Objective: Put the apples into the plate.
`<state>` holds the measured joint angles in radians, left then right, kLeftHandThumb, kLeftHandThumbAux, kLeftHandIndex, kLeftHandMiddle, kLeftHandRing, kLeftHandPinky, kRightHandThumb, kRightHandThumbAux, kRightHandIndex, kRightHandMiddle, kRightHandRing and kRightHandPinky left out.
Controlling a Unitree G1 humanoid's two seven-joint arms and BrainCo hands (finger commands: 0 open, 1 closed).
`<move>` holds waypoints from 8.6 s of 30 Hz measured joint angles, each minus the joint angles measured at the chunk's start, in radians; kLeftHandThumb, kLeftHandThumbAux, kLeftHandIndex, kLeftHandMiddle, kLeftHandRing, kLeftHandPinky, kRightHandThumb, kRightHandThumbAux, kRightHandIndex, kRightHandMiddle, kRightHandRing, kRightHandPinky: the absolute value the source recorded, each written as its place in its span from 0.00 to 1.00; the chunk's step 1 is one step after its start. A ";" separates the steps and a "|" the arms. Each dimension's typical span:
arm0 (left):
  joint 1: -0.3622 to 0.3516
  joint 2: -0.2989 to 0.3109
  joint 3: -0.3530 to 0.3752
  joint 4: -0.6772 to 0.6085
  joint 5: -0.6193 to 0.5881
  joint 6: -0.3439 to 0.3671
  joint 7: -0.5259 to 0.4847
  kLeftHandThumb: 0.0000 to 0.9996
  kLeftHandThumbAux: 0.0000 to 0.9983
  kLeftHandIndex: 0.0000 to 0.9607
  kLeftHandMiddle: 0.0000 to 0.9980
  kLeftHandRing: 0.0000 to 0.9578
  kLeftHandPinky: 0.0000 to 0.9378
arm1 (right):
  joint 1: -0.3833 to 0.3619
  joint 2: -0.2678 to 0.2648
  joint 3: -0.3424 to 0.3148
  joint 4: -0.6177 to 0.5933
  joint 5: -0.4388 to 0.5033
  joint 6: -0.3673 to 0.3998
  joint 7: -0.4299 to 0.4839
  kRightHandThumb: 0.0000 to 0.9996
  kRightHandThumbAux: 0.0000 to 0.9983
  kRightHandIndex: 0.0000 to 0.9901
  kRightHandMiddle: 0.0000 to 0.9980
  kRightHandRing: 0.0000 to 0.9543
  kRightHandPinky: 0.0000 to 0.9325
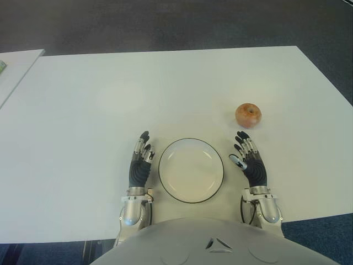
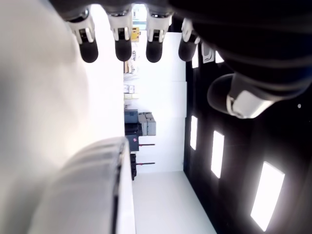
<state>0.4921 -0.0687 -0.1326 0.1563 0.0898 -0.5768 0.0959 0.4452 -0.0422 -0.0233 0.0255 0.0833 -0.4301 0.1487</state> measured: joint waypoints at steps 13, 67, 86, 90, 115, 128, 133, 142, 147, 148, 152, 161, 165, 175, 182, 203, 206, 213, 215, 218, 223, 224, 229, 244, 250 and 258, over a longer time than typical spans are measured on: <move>-0.003 0.000 0.002 0.018 0.058 -0.040 0.072 0.05 0.37 0.00 0.00 0.00 0.00 | -0.047 -0.082 -0.054 -0.225 -0.026 0.133 -0.009 0.15 0.69 0.01 0.02 0.00 0.00; -0.008 -0.001 -0.006 -0.037 0.119 0.062 0.181 0.07 0.37 0.00 0.00 0.00 0.00 | -0.970 -0.595 0.243 0.693 -1.037 0.109 -0.452 0.28 0.32 0.00 0.00 0.00 0.00; -0.013 0.002 0.001 -0.033 0.099 0.086 0.158 0.08 0.41 0.00 0.00 0.00 0.00 | -1.025 -0.563 0.350 0.837 -0.971 0.106 -0.509 0.25 0.36 0.00 0.00 0.00 0.00; -0.013 0.003 0.003 -0.034 0.113 0.084 0.161 0.07 0.43 0.00 0.00 0.00 0.00 | -1.027 -0.564 0.361 0.855 -0.960 0.108 -0.510 0.24 0.36 0.00 0.00 0.00 0.00; -0.016 0.003 0.000 -0.028 0.095 0.074 0.159 0.07 0.42 0.00 0.00 0.00 0.00 | -0.978 -0.570 0.397 0.842 -0.903 0.105 -0.517 0.23 0.35 0.00 0.00 0.00 0.00; -0.019 0.004 0.000 -0.031 0.101 0.071 0.160 0.07 0.40 0.00 0.00 0.00 0.00 | -0.960 -0.562 0.421 0.868 -0.882 0.106 -0.551 0.21 0.33 0.00 0.00 0.00 0.00; -0.020 0.005 0.001 -0.031 0.097 0.071 0.160 0.07 0.41 0.00 0.00 0.00 0.00 | -0.953 -0.560 0.435 0.866 -0.874 0.107 -0.552 0.21 0.33 0.00 0.00 0.00 0.00; -0.020 0.004 0.001 -0.036 0.096 0.088 0.160 0.07 0.41 0.00 0.00 0.00 0.00 | -0.950 -0.536 0.451 0.876 -0.866 0.114 -0.552 0.21 0.35 0.00 0.00 0.00 0.00; -0.021 0.004 0.000 -0.039 0.095 0.095 0.160 0.07 0.41 0.00 0.00 0.00 0.00 | -0.961 -0.527 0.458 0.899 -0.858 0.114 -0.556 0.21 0.35 0.00 0.00 0.00 0.00; -0.021 0.004 0.000 -0.040 0.095 0.096 0.160 0.07 0.41 0.00 0.00 0.00 0.00 | -0.964 -0.525 0.458 0.906 -0.855 0.114 -0.556 0.21 0.35 0.00 0.00 0.00 0.00; -0.019 0.004 0.000 -0.045 0.096 0.105 0.160 0.07 0.43 0.00 0.00 0.00 0.00 | -0.976 -0.520 0.465 0.941 -0.847 0.114 -0.565 0.21 0.35 0.00 0.00 0.00 0.00; -0.003 0.004 0.000 -0.061 0.097 0.118 0.160 0.07 0.44 0.00 0.00 0.00 0.00 | -1.024 -0.502 0.482 1.031 -0.830 0.112 -0.597 0.21 0.35 0.00 0.00 0.00 0.00; -0.003 0.006 0.001 -0.062 0.097 0.120 0.159 0.07 0.44 0.00 0.00 0.00 0.00 | -1.044 -0.495 0.492 1.064 -0.829 0.110 -0.603 0.21 0.36 0.00 0.00 0.00 0.00; -0.001 0.018 0.000 -0.065 0.100 0.120 0.151 0.06 0.44 0.00 0.00 0.00 0.00 | -1.070 -0.490 0.510 1.110 -0.820 0.093 -0.611 0.21 0.36 0.00 0.00 0.00 0.00; 0.002 0.020 0.000 -0.069 0.100 0.121 0.143 0.06 0.45 0.00 0.00 0.00 0.00 | -1.077 -0.490 0.519 1.121 -0.815 0.087 -0.612 0.21 0.37 0.00 0.00 0.00 0.00; 0.013 0.013 -0.004 -0.089 0.095 0.128 0.124 0.05 0.45 0.00 0.00 0.00 0.00 | -1.083 -0.493 0.546 1.134 -0.806 0.074 -0.635 0.29 0.45 0.02 0.07 0.06 0.05; 0.019 0.013 -0.005 -0.098 0.105 0.129 0.124 0.05 0.45 0.00 0.00 0.00 0.00 | -1.084 -0.495 0.553 1.134 -0.806 0.074 -0.637 0.29 0.45 0.02 0.08 0.06 0.06; 0.033 0.011 -0.008 -0.121 0.106 0.144 0.124 0.05 0.45 0.00 0.00 0.00 0.00 | -1.070 -0.506 0.564 1.118 -0.806 0.071 -0.655 0.29 0.45 0.03 0.10 0.07 0.05; 0.033 0.010 -0.008 -0.122 0.106 0.145 0.124 0.05 0.45 0.00 0.00 0.00 0.00 | -1.064 -0.507 0.565 1.111 -0.806 0.071 -0.661 0.30 0.45 0.03 0.10 0.07 0.06; 0.033 0.011 -0.008 -0.122 0.109 0.146 0.124 0.05 0.45 0.00 0.00 0.00 0.00 | -1.059 -0.509 0.565 1.106 -0.806 0.071 -0.665 0.31 0.45 0.04 0.12 0.08 0.06; 0.034 0.011 -0.008 -0.129 0.118 0.154 0.124 0.05 0.45 0.00 0.00 0.00 0.00 | -1.053 -0.512 0.565 1.099 -0.805 0.069 -0.669 0.30 0.44 0.05 0.14 0.10 0.07; 0.034 0.011 -0.008 -0.132 0.119 0.157 0.124 0.05 0.45 0.00 0.00 0.00 0.00 | -1.051 -0.513 0.565 1.098 -0.805 0.066 -0.671 0.30 0.44 0.06 0.15 0.11 0.08; 0.035 0.011 -0.008 -0.140 0.127 0.166 0.124 0.05 0.45 0.00 0.00 0.00 0.00 | -1.039 -0.519 0.565 1.085 -0.804 0.049 -0.675 0.30 0.44 0.07 0.16 0.13 0.11; 0.033 0.012 -0.007 -0.157 0.126 0.184 0.120 0.05 0.45 0.00 0.00 0.00 0.00 | -0.997 -0.535 0.563 1.036 -0.801 0.021 -0.680 0.31 0.45 0.08 0.18 0.14 0.11; 0.035 0.013 -0.007 -0.169 0.126 0.200 0.119 0.05 0.45 0.00 0.00 0.00 0.00 | -0.994 -0.535 0.563 1.030 -0.801 0.021 -0.680 0.31 0.45 0.07 0.17 0.14 0.11; 0.037 0.016 -0.006 -0.177 0.117 0.206 0.106 0.04 0.47 0.00 0.00 0.00 0.00 | -0.992 -0.535 0.563 1.028 -0.801 0.021 -0.680 0.33 0.45 0.09 0.19 0.16 0.14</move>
<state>0.5289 -0.0522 -0.1382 -0.0207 0.2066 -0.3707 0.2015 -0.5468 -0.5774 0.5399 1.0540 -0.7175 -0.4091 -0.5312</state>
